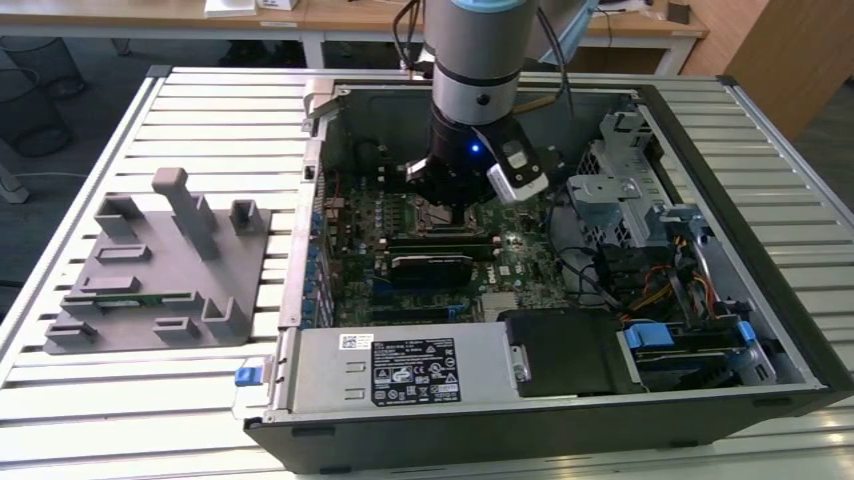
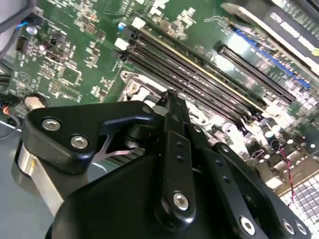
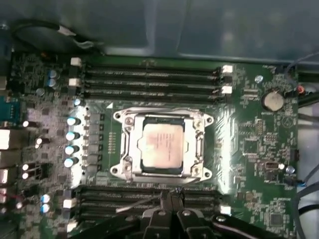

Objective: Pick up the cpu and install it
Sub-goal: 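Install the second cpu locking lever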

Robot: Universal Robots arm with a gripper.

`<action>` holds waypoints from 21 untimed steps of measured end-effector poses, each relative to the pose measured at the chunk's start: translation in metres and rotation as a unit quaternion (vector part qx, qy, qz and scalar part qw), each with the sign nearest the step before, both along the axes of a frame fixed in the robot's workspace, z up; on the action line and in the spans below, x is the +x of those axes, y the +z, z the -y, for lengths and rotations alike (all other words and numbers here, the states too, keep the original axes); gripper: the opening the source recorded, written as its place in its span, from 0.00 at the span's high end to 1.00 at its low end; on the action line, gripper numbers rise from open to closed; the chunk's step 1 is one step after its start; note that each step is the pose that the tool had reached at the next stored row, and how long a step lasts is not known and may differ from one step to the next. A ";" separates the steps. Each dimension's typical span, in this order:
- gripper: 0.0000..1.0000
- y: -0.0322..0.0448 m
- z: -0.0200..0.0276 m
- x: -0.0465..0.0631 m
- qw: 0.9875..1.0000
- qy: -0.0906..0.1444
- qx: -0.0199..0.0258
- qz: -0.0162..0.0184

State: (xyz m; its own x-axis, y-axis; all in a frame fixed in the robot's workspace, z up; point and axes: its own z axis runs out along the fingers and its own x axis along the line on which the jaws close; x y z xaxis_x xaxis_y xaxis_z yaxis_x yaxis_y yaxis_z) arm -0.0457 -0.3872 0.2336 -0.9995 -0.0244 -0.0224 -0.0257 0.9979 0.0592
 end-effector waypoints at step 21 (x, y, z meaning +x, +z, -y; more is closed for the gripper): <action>0.89 -0.0195 0.0002 -0.023 1.000 0.000 0.005 -0.001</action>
